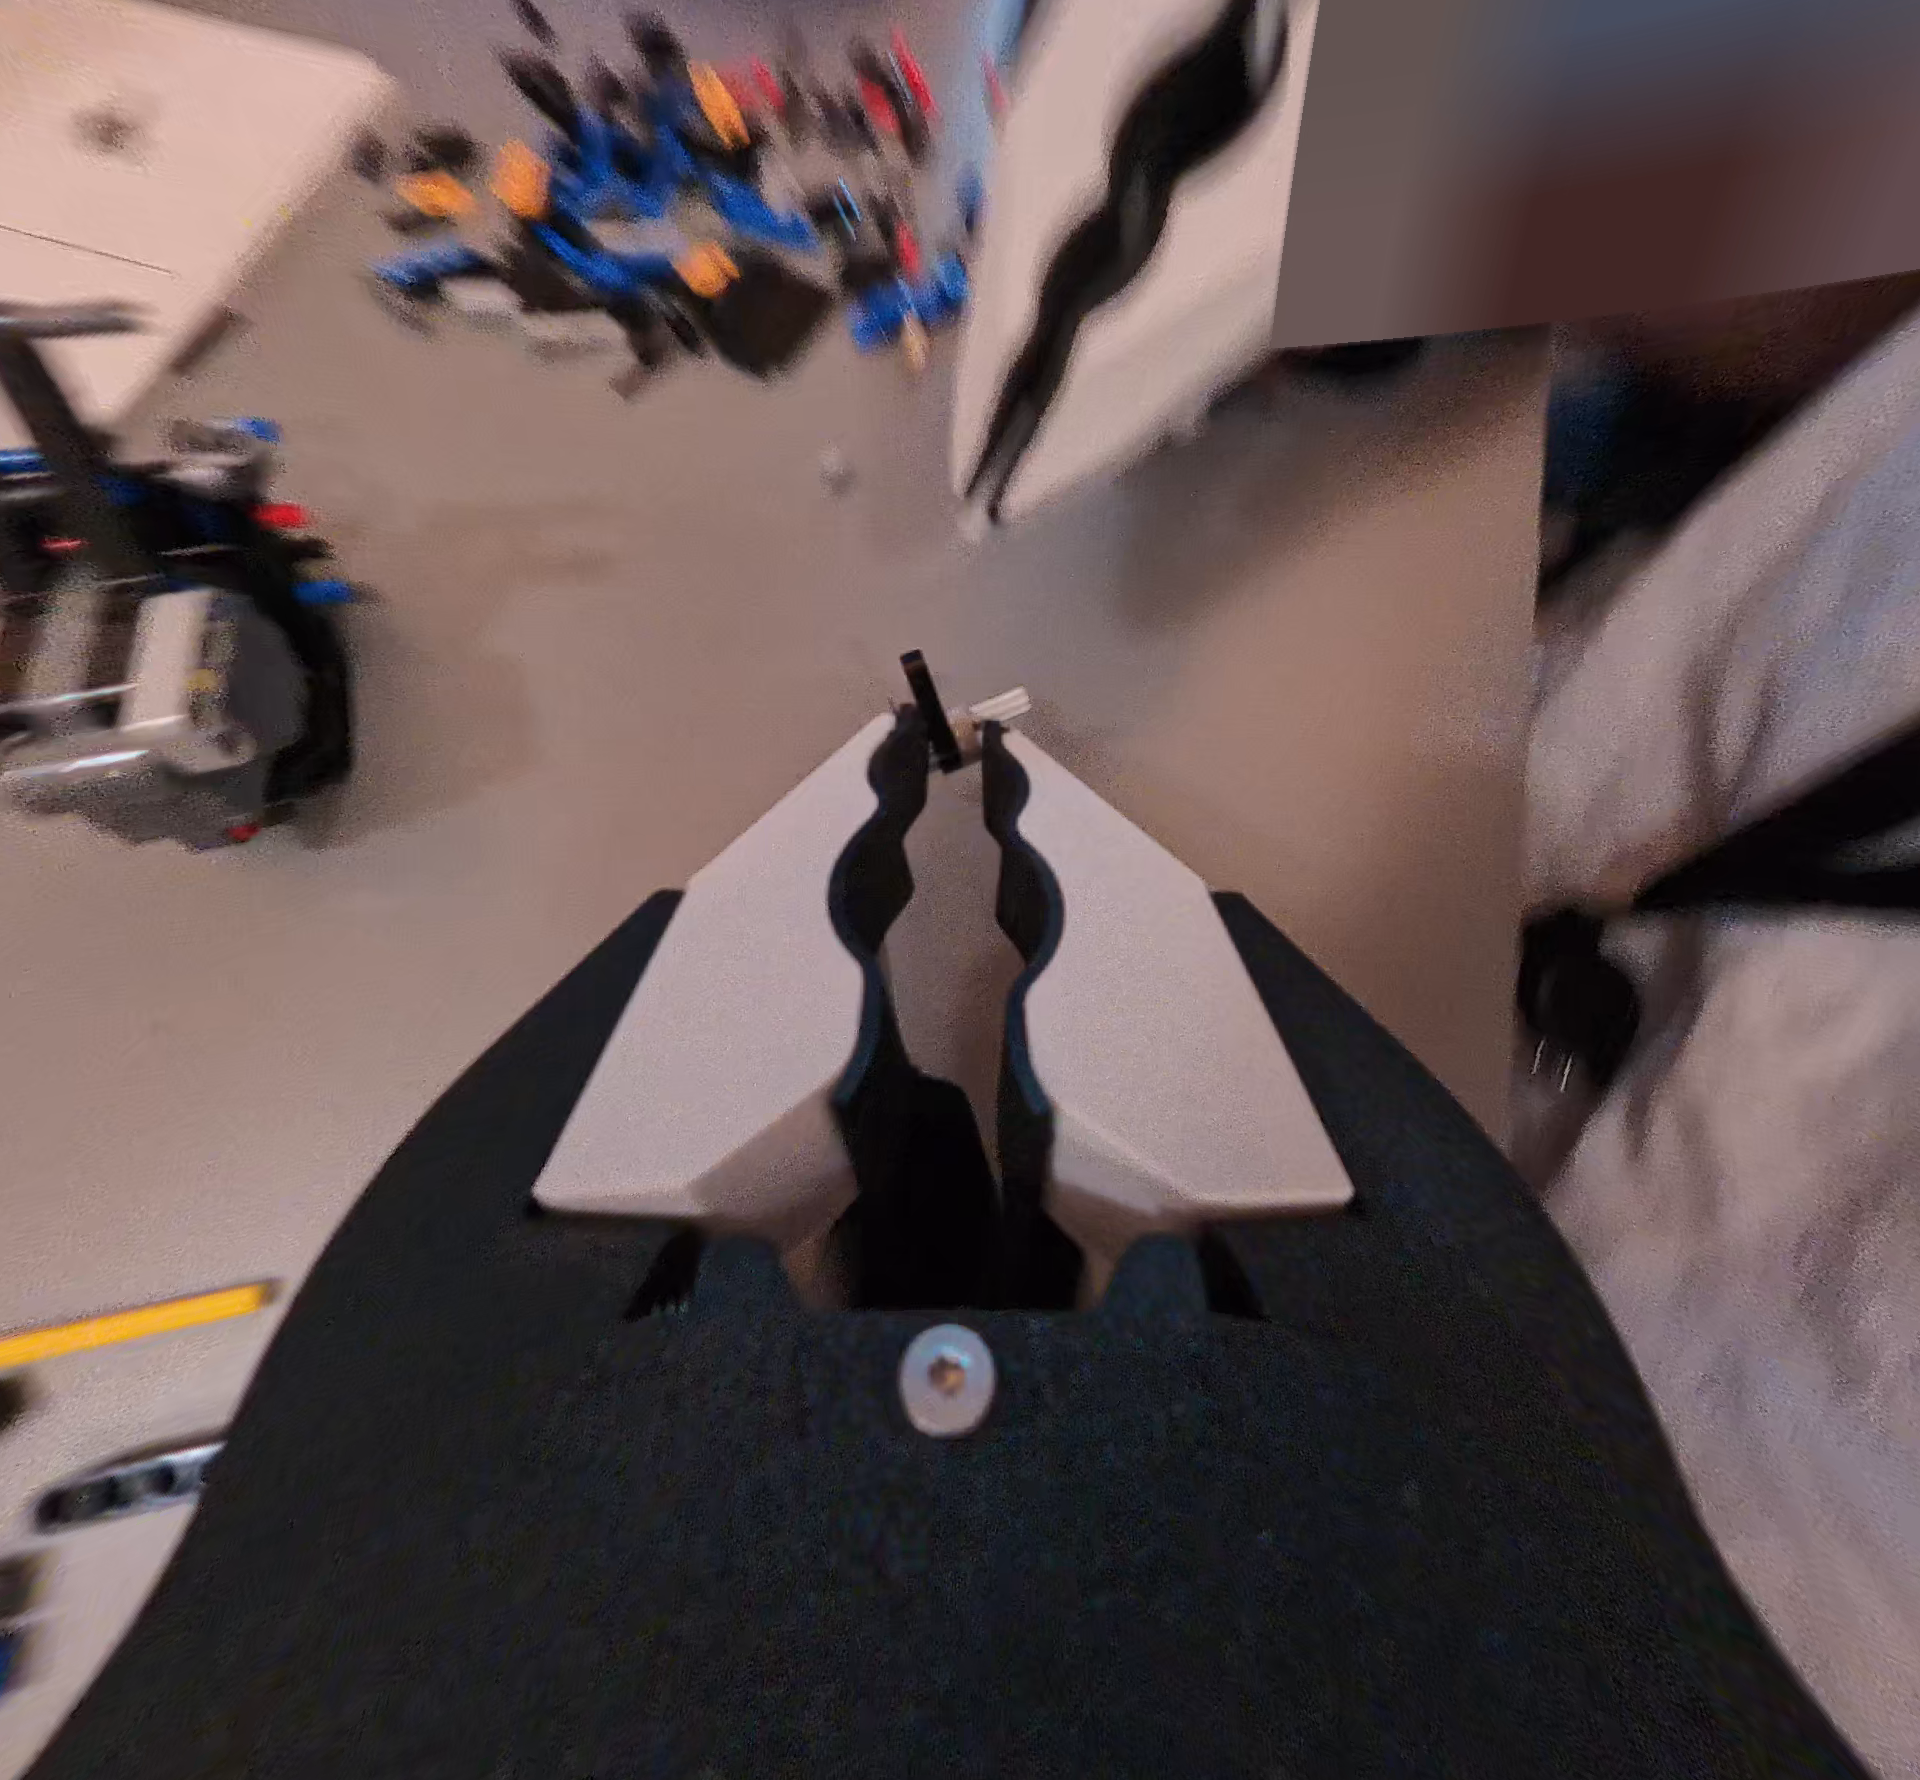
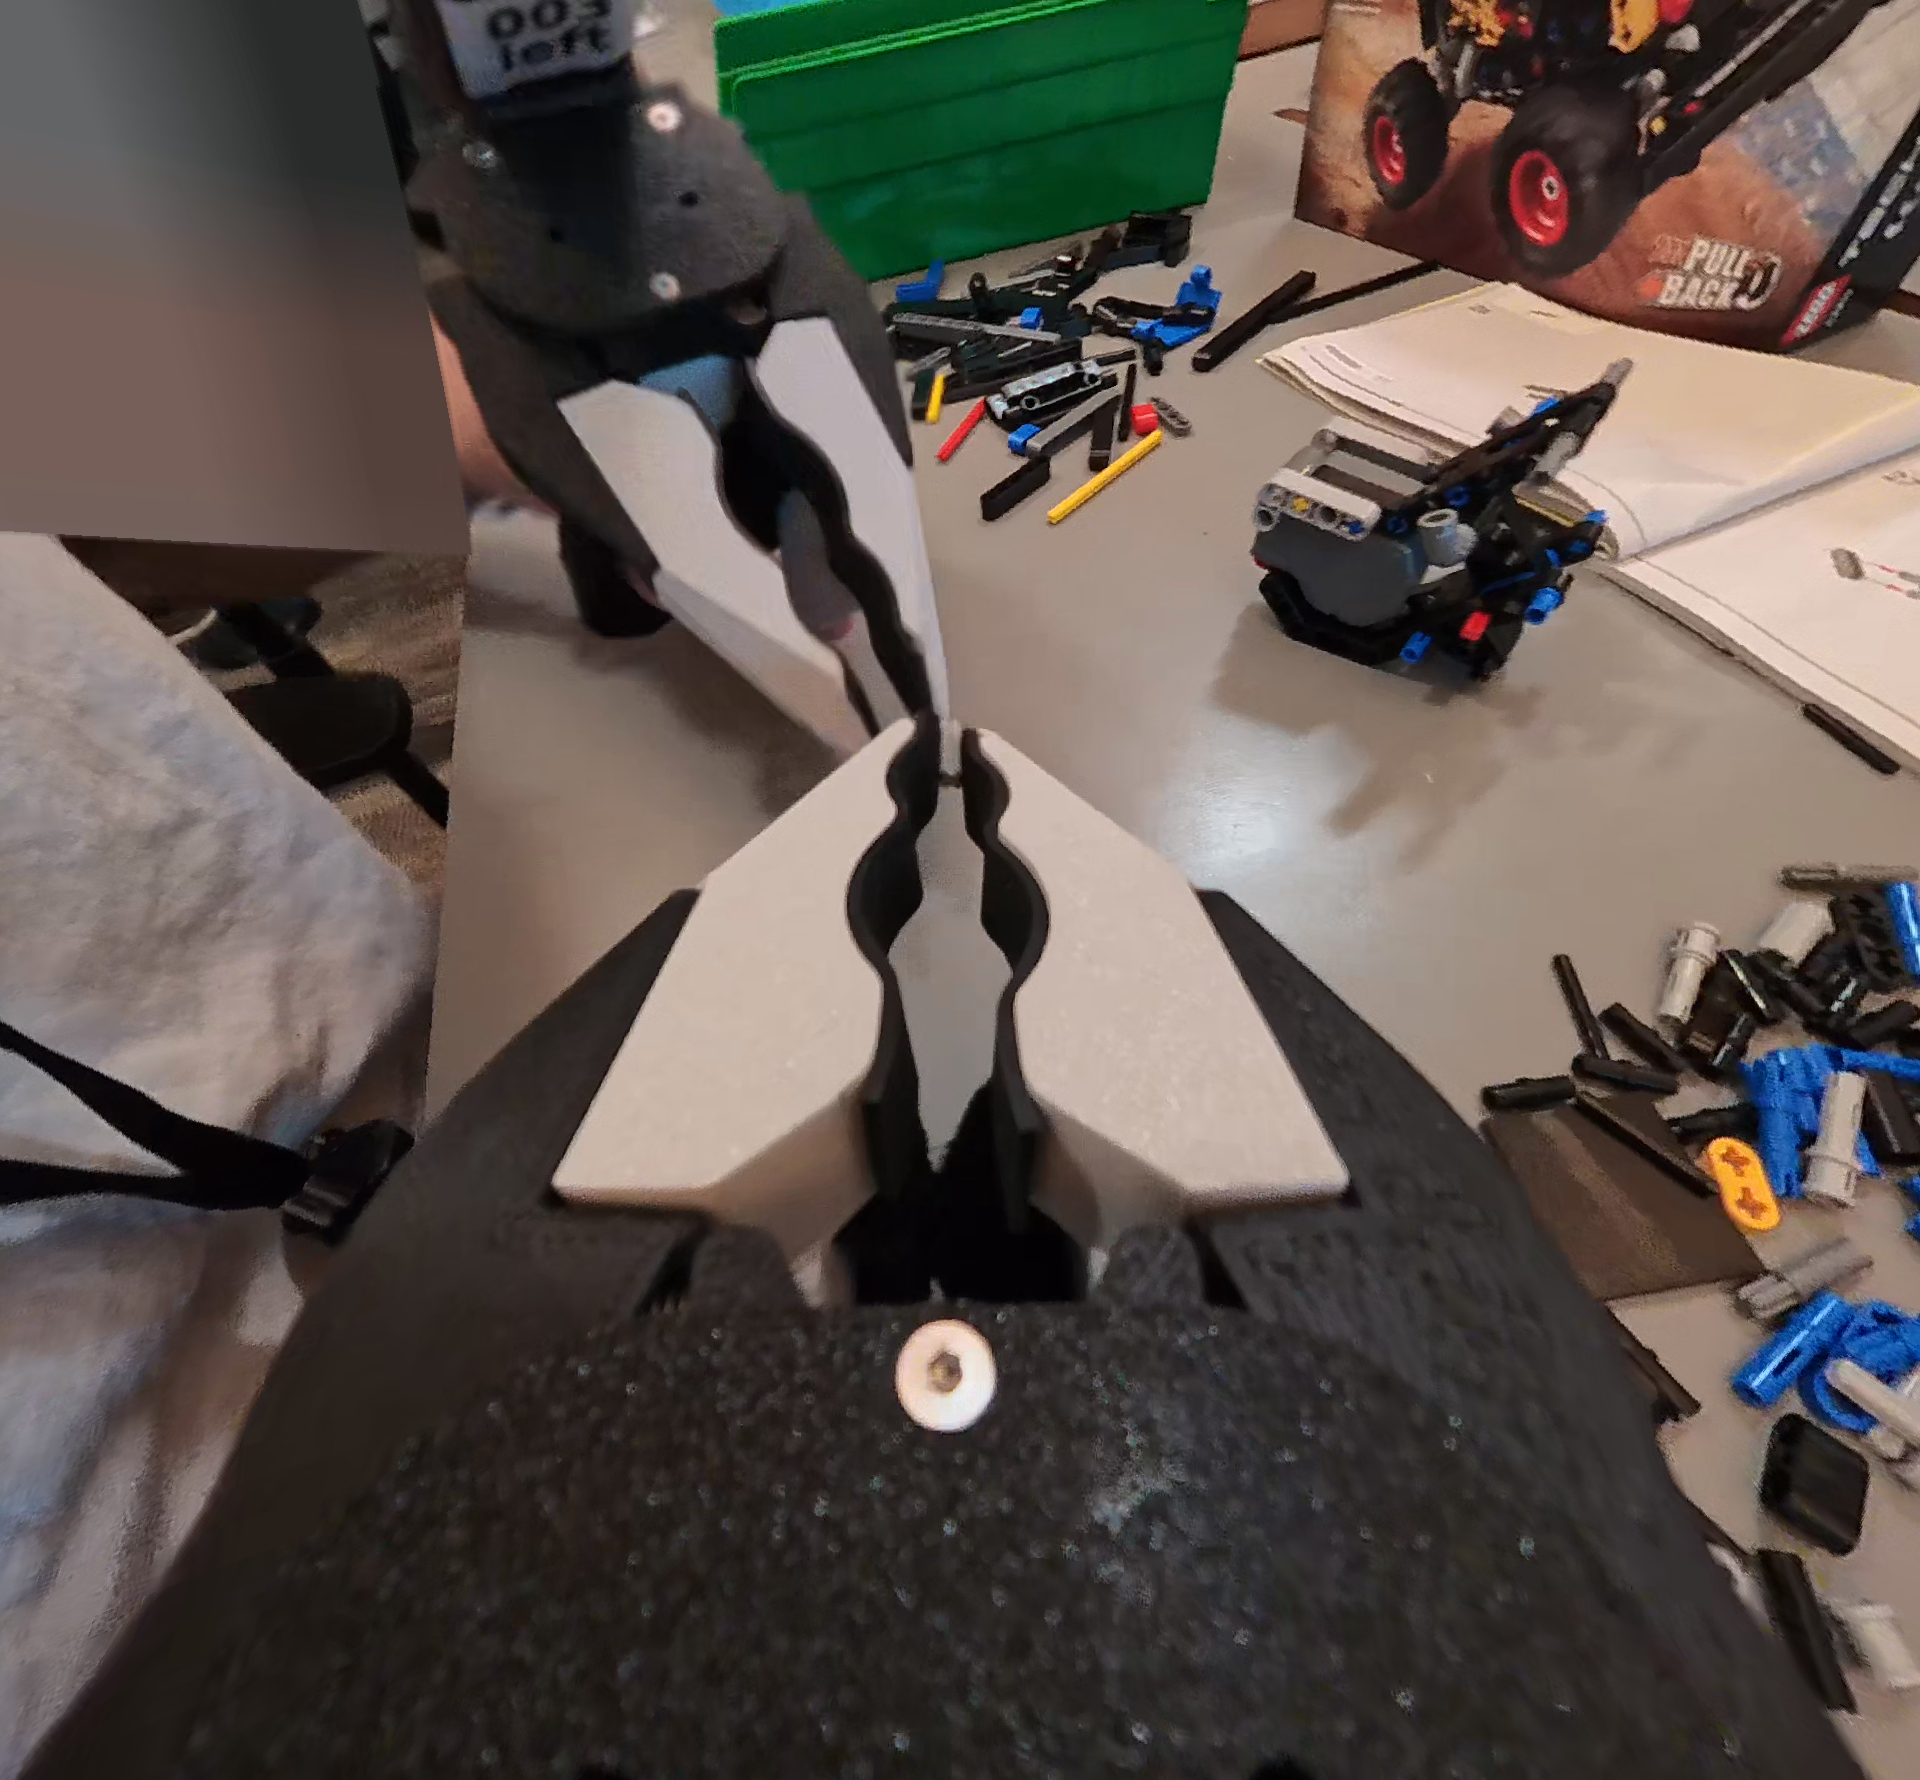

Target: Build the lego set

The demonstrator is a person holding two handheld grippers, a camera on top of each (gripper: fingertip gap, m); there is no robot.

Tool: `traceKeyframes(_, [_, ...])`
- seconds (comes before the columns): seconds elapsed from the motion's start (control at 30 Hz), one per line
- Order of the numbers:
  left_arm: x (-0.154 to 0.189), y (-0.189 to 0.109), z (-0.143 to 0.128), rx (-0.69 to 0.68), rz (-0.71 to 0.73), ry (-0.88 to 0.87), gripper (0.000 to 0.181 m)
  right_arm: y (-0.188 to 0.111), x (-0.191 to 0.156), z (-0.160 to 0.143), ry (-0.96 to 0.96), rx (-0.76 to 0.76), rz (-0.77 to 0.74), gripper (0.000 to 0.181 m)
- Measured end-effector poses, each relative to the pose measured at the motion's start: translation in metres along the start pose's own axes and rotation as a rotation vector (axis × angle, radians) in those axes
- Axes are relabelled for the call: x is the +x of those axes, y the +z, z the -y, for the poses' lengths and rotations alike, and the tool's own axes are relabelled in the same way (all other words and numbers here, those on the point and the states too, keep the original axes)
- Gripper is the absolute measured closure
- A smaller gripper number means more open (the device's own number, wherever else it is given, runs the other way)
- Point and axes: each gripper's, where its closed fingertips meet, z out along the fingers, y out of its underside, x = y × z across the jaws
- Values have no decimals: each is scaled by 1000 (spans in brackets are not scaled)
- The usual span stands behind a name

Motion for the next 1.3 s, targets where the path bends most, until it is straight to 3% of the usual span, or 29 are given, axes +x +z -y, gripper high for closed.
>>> traceKeyframes(0.1, [-3, -10, 22, 251, 5, -194, 173, 4, 3, 7, 63, 33, -12, 178])
traceKeyframes(0.23, [-9, -18, 26, 371, 87, -244, 173, 14, 5, 12, 107, 58, -52, 178])
traceKeyframes(0.57, [-10, -21, 27, 392, 84, -272, 173, 19, 4, 15, 114, 91, -78, 178])
traceKeyframes(1.3, [-11, -24, 42, 476, 219, -212, 172, 15, 7, 31, 29, 160, -156, 178])
